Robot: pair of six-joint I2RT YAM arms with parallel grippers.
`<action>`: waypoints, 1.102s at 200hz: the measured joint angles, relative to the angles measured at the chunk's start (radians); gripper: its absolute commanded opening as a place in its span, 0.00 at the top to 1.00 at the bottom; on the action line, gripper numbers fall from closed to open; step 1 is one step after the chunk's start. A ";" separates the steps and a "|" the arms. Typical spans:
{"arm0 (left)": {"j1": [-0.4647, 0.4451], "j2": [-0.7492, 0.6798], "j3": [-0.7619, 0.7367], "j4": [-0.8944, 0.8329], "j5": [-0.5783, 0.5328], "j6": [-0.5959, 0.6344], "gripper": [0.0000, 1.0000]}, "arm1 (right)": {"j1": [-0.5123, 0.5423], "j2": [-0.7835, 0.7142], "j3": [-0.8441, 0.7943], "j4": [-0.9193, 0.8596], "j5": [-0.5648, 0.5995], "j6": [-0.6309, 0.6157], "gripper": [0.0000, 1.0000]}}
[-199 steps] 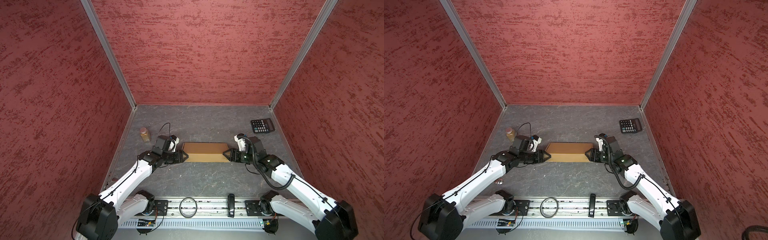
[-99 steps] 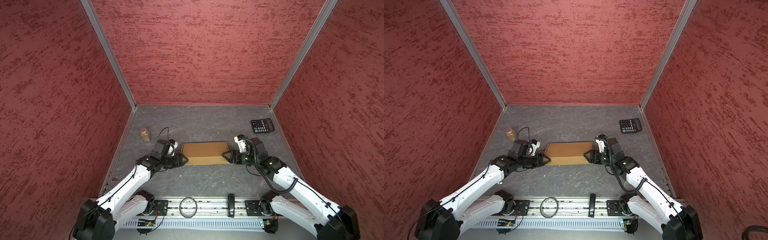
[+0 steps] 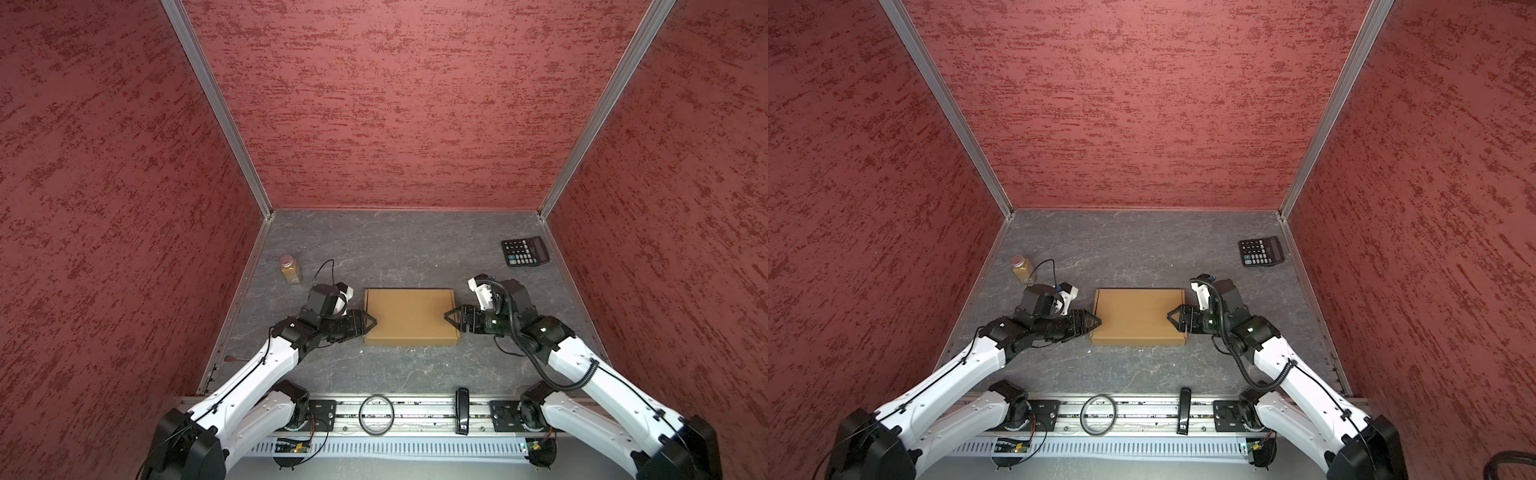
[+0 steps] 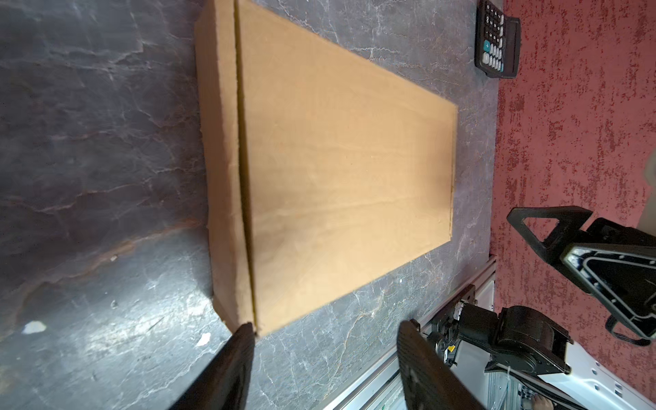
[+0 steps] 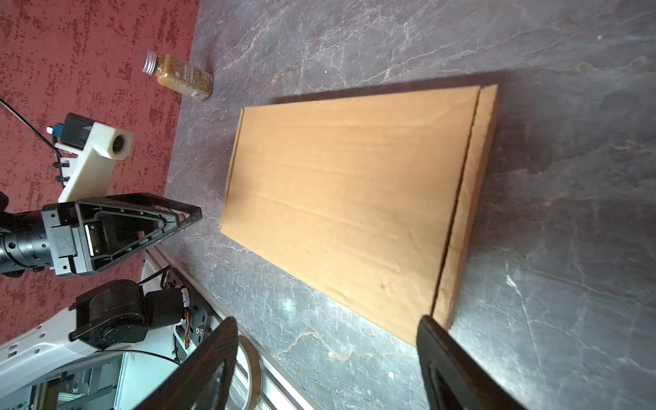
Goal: Fold the paper box
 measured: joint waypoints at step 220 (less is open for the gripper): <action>0.386 0.182 0.111 0.135 0.002 0.177 0.00 | 0.001 0.025 -0.055 0.225 0.345 -0.008 0.01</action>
